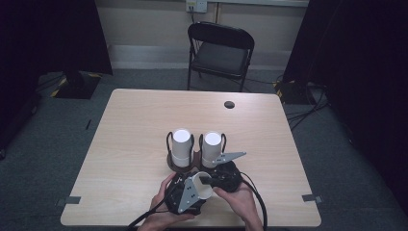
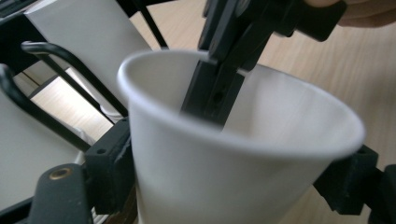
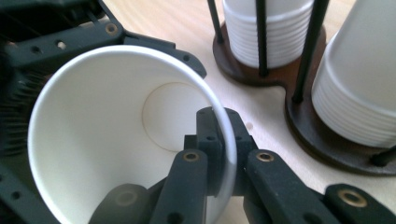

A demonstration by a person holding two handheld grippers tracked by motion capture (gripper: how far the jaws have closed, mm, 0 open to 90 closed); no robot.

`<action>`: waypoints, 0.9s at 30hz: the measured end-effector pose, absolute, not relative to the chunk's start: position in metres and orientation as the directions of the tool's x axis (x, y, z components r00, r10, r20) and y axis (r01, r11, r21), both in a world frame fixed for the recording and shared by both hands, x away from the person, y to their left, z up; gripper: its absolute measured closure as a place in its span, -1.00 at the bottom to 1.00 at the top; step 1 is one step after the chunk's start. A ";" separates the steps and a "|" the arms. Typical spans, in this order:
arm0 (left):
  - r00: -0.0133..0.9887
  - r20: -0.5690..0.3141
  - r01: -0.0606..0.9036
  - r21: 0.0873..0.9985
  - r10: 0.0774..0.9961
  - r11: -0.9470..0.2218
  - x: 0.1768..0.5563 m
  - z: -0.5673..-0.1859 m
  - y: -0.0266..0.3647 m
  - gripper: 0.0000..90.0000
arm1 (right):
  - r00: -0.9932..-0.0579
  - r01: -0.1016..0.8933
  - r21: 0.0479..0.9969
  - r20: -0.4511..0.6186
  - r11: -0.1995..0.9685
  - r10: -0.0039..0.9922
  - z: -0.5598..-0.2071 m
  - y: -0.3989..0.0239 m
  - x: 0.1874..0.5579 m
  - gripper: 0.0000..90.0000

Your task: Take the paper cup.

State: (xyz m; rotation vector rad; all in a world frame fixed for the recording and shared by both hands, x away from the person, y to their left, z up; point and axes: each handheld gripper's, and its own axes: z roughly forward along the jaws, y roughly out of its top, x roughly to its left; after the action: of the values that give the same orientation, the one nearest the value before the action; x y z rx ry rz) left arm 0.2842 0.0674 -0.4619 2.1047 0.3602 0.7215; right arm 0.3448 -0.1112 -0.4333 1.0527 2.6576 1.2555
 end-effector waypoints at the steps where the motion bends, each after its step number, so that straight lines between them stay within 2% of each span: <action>1: 0.786 0.367 -0.010 0.813 0.498 -0.583 0.284 -0.462 0.067 -0.55 | -0.769 0.566 0.689 0.244 0.453 0.591 -0.433 -0.111 0.344 0.97; 9: 0.796 0.341 0.011 0.818 0.500 -0.575 0.284 -0.461 0.066 -0.54 | -0.758 0.587 0.672 0.262 0.451 0.597 -0.432 -0.110 0.346 0.97; 12: 0.784 0.362 -0.009 0.818 0.503 -0.575 0.283 -0.462 0.065 -0.53 | -0.758 0.593 0.659 0.263 0.463 0.596 -0.433 -0.110 0.347 0.96; 20: 0.808 0.313 0.019 0.833 0.499 -0.553 0.287 -0.461 0.067 -0.48 | -0.746 0.605 0.653 0.265 0.456 0.611 -0.435 -0.110 0.347 0.91; 27: 0.795 0.275 0.051 0.858 0.541 -0.512 0.288 -0.462 0.073 -0.48 | -0.727 0.612 0.670 0.268 0.419 0.632 -0.436 -0.110 0.343 0.67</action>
State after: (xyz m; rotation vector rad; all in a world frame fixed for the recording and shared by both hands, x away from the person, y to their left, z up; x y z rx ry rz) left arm 0.2883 0.0734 -0.4619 2.0367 0.4400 0.6542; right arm 0.3433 -0.1102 -0.4362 1.1509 2.6250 1.2227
